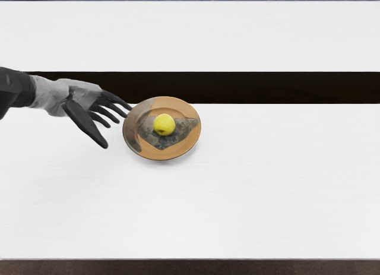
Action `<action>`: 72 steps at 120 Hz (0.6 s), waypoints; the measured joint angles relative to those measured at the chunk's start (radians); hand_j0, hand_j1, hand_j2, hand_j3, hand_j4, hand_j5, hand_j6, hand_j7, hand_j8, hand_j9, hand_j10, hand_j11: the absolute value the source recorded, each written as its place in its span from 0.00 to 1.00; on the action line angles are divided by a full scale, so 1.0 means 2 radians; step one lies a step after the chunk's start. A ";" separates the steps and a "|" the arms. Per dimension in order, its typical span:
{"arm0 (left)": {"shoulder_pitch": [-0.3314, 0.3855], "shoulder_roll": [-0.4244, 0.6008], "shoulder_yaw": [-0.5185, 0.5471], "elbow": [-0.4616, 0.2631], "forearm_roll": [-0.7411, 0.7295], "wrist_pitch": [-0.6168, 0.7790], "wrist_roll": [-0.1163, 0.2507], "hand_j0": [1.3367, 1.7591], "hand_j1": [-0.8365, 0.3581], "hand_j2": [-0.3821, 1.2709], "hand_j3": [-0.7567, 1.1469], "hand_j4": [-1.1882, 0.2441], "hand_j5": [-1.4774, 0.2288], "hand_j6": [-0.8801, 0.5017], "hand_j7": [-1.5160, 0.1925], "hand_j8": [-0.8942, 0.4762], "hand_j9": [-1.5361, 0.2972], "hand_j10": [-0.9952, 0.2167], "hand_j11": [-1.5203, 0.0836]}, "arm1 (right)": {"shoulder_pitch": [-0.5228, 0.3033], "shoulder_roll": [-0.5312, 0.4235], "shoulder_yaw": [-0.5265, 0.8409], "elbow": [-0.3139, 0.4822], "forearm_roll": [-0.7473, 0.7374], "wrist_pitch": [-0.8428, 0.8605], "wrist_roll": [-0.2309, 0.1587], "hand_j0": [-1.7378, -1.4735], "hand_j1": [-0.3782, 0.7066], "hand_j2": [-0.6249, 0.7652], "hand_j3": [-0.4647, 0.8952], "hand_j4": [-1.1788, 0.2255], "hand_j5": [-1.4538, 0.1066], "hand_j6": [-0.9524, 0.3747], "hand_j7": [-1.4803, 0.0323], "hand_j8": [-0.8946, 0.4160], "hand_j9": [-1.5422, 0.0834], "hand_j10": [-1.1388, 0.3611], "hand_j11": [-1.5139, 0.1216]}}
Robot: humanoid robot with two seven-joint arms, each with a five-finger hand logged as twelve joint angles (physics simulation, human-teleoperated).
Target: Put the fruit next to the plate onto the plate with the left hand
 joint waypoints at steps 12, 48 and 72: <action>0.050 0.005 -0.080 0.001 0.000 -0.057 0.000 0.76 0.72 0.27 0.40 0.64 0.65 0.44 0.68 0.45 0.64 0.59 0.72 | 0.000 0.000 0.000 0.000 0.000 0.000 0.000 0.30 0.07 0.44 0.34 0.81 0.90 0.69 0.95 0.66 0.92 0.74 0.90; 0.116 0.015 -0.214 0.048 -0.038 -0.129 0.000 0.76 0.72 0.26 0.40 0.64 0.66 0.44 0.68 0.46 0.65 0.60 0.73 | 0.000 0.000 0.000 0.001 0.000 0.000 0.000 0.30 0.07 0.44 0.34 0.81 0.90 0.69 0.95 0.66 0.92 0.74 0.90; 0.141 0.016 -0.221 0.104 -0.085 -0.133 0.000 0.76 0.73 0.26 0.40 0.65 0.67 0.45 0.69 0.46 0.65 0.61 0.74 | 0.000 0.000 0.000 0.001 0.000 0.000 0.000 0.30 0.07 0.44 0.34 0.81 0.90 0.69 0.95 0.66 0.92 0.74 0.90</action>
